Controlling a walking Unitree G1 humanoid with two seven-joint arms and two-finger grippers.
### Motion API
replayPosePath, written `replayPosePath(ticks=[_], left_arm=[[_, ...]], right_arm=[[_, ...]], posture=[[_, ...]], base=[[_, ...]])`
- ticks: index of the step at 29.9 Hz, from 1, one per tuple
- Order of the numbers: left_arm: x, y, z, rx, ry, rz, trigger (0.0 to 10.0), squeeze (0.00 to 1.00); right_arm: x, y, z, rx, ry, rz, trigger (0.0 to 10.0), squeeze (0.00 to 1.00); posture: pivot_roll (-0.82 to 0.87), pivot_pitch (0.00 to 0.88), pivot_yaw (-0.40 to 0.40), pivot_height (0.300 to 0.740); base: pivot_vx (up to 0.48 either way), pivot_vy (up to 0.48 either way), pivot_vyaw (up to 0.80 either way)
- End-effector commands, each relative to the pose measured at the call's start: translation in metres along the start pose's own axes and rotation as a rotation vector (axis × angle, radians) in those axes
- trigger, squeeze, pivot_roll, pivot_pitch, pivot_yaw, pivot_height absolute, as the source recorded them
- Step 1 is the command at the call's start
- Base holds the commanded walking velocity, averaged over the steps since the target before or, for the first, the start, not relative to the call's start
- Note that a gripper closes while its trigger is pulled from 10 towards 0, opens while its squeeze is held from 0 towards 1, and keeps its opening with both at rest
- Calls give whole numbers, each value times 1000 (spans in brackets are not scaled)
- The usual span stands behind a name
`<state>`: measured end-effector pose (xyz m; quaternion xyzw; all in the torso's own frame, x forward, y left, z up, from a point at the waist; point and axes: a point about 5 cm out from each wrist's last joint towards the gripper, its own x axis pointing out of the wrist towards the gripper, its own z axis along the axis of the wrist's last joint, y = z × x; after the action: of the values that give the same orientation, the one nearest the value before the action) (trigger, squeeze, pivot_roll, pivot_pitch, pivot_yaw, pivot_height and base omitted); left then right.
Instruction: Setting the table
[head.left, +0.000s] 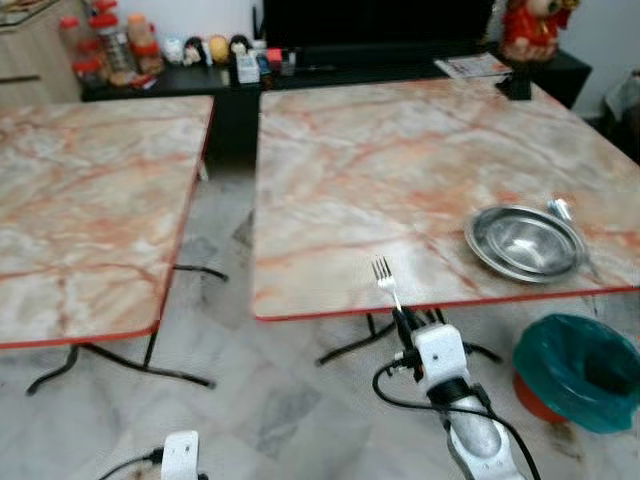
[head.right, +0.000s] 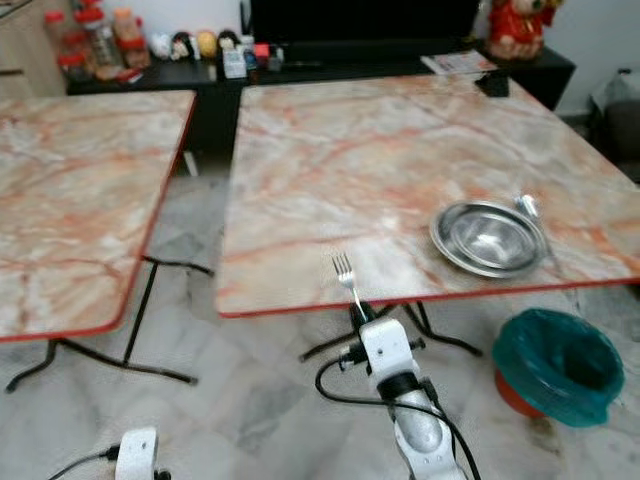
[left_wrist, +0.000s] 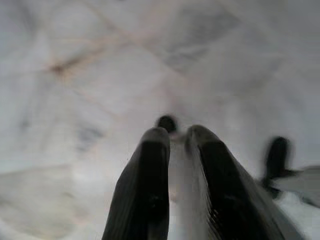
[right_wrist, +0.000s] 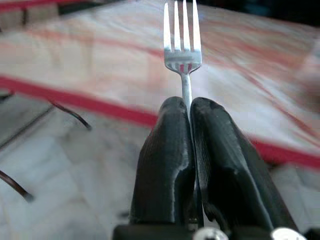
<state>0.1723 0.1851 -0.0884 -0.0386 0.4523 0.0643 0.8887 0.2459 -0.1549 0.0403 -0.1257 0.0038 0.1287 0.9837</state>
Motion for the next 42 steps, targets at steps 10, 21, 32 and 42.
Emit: replayPosePath(ticks=[10,21,32,42], left_arm=[[-1,6,-1,11,1,17,10000,0],[-1,6,-2,14,17,13,10000,0],[0,4,1,22,15,11,10000,0],[1,3,1,28,19,18,10000,0]], right_arm=[[-32,-5,-49,22,206,-43,10000,0],[-63,-19,-103,189,560,-234,10000,0],[-80,4,-129,281,858,-188,10000,0],[-55,7,-120,283,841,-164,10000,0]], posture=[[-46,72,50,740],[-47,68,61,740],[-47,58,67,740],[-45,52,65,740]], base=[[0,-480,0],[0,-210,0],[0,0,0],[0,0,0]])
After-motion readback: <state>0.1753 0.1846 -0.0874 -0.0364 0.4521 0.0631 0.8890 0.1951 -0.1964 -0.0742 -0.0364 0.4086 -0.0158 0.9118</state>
